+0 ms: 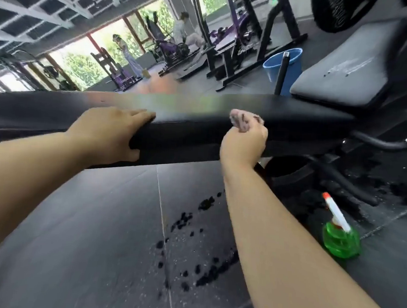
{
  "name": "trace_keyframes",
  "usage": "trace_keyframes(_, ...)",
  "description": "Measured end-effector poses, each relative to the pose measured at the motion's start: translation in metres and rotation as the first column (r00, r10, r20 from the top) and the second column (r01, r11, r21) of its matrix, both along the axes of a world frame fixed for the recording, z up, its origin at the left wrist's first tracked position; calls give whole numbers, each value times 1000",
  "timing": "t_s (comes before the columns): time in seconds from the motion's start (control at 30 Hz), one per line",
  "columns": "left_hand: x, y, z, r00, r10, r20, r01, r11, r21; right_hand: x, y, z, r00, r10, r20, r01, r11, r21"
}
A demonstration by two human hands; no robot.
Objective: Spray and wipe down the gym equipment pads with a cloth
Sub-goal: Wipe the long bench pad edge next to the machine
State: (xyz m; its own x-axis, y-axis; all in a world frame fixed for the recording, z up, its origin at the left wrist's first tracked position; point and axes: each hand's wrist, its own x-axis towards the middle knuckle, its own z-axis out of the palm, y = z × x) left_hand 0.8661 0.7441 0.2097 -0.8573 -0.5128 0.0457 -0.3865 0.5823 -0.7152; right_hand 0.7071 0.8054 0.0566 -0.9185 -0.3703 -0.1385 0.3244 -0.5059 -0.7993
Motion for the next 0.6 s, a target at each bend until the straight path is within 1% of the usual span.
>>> trace_keyframes(0.03,2,-2,-2,1000,-20,-7,20,1000,4,26,-5,4,998,52,-37,-53,998,-32)
trace_keyframes(0.07,3,-2,-3,1000,-26,-8,26,1000,8,50,-7,7,987,109,-117,-111,994,-15)
trace_keyframes(0.13,2,-1,-3,1000,-24,-2,24,1000,5,79,-6,8,957,196,-215,-199,980,10)
trace_keyframes(0.17,1,0,-3,1000,-21,2,21,1000,5,81,-4,7,943,214,-255,-217,976,19)
trace_keyframes(0.2,1,-1,-2,1000,-23,8,23,1000,6,76,2,7,942,187,-279,-186,982,30)
trace_keyframes(0.23,3,-2,-2,999,-34,13,34,999,8,65,8,3,957,125,-261,-120,992,34)
trace_keyframes(0.27,3,-3,-1,999,-47,14,47,999,10,48,13,-4,979,8,-202,0,999,35)
trace_keyframes(0.3,5,-4,-1,998,-54,12,53,998,14,26,19,-12,987,-121,-103,127,991,52)
trace_keyframes(0.33,5,-5,0,998,-58,11,58,998,20,2,21,-21,972,-235,-8,234,968,94)
trace_keyframes(0.37,5,-6,-1,998,-63,9,62,998,25,-18,22,-28,955,-292,50,283,949,142)
trace_keyframes(0.43,4,-8,-3,997,-70,16,69,997,21,-38,10,-33,965,-250,77,228,948,224)
trace_keyframes(0.47,4,-9,-4,997,-72,23,72,997,15,-34,0,-29,975,-201,96,176,960,219)
trace_keyframes(0.5,4,-12,-5,996,-78,31,78,997,10,-23,-9,-23,982,-163,91,143,969,200)
trace_keyframes(0.6,5,-16,-5,994,-103,32,103,995,14,42,-17,-3,998,-45,-35,48,994,94)
